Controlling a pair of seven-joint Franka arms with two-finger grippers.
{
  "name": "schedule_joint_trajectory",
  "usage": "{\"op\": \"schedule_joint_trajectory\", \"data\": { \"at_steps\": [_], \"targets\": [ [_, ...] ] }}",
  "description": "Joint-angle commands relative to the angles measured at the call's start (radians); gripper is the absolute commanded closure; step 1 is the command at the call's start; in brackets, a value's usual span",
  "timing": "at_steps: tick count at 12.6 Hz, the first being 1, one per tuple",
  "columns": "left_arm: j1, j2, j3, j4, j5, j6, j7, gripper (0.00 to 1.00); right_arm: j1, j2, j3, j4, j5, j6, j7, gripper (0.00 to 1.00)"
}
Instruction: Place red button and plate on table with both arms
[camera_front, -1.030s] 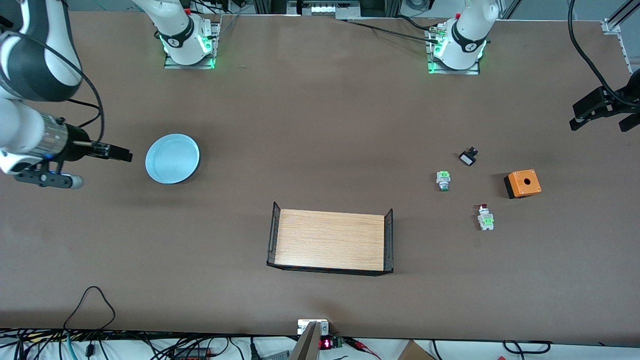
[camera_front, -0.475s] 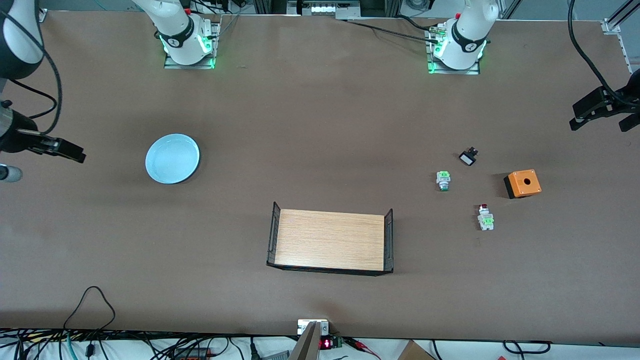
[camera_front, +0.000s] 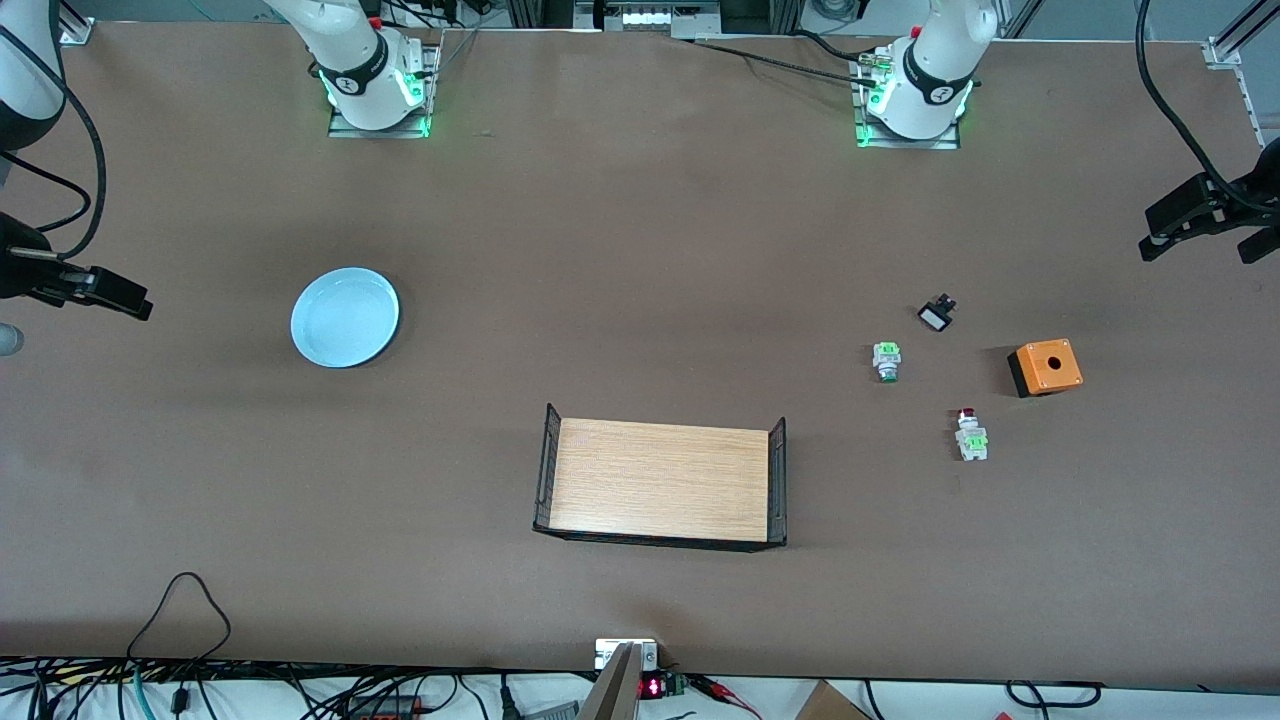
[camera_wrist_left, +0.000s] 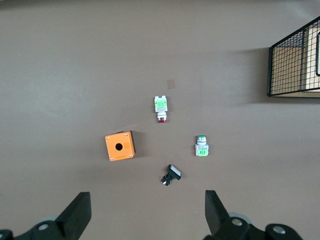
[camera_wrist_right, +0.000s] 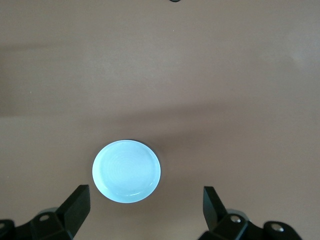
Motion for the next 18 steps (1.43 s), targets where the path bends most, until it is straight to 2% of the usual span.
{"op": "schedule_joint_trajectory", "data": {
  "at_steps": [1, 4, 5, 7, 8, 12, 16, 18],
  "targets": [
    [-0.002, -0.001, -0.001, 0.009, -0.003, -0.006, 0.002, 0.00, 0.064, -0.020, -0.045, -0.009, 0.001, -0.015, -0.017, 0.00],
    [-0.002, -0.001, -0.001, 0.009, -0.003, -0.006, 0.002, 0.00, 0.055, -0.024, -0.046, -0.013, 0.001, -0.023, -0.038, 0.00],
    [-0.002, 0.001, -0.001, 0.009, -0.003, -0.004, 0.002, 0.00, 0.055, -0.044, -0.047, -0.045, 0.001, -0.008, -0.037, 0.00],
    [-0.002, 0.002, -0.001, 0.010, -0.003, -0.003, 0.002, 0.00, 0.055, -0.133, -0.047, -0.192, 0.001, 0.129, -0.037, 0.00],
    [-0.002, 0.002, -0.001, 0.009, -0.003, -0.003, 0.003, 0.00, 0.055, -0.147, -0.047, -0.214, 0.001, 0.150, -0.037, 0.00],
    [-0.002, 0.004, 0.000, 0.009, -0.003, -0.001, 0.003, 0.00, 0.060, -0.129, -0.044, -0.139, -0.002, 0.038, -0.043, 0.00],
    [-0.002, 0.004, 0.000, 0.010, -0.003, -0.001, 0.002, 0.00, 0.051, -0.127, -0.047, -0.131, 0.004, 0.005, -0.040, 0.00],
    [-0.002, 0.004, 0.000, 0.010, -0.003, -0.001, 0.002, 0.00, 0.051, -0.127, -0.047, -0.119, 0.038, -0.017, -0.046, 0.00]
  ]
}}
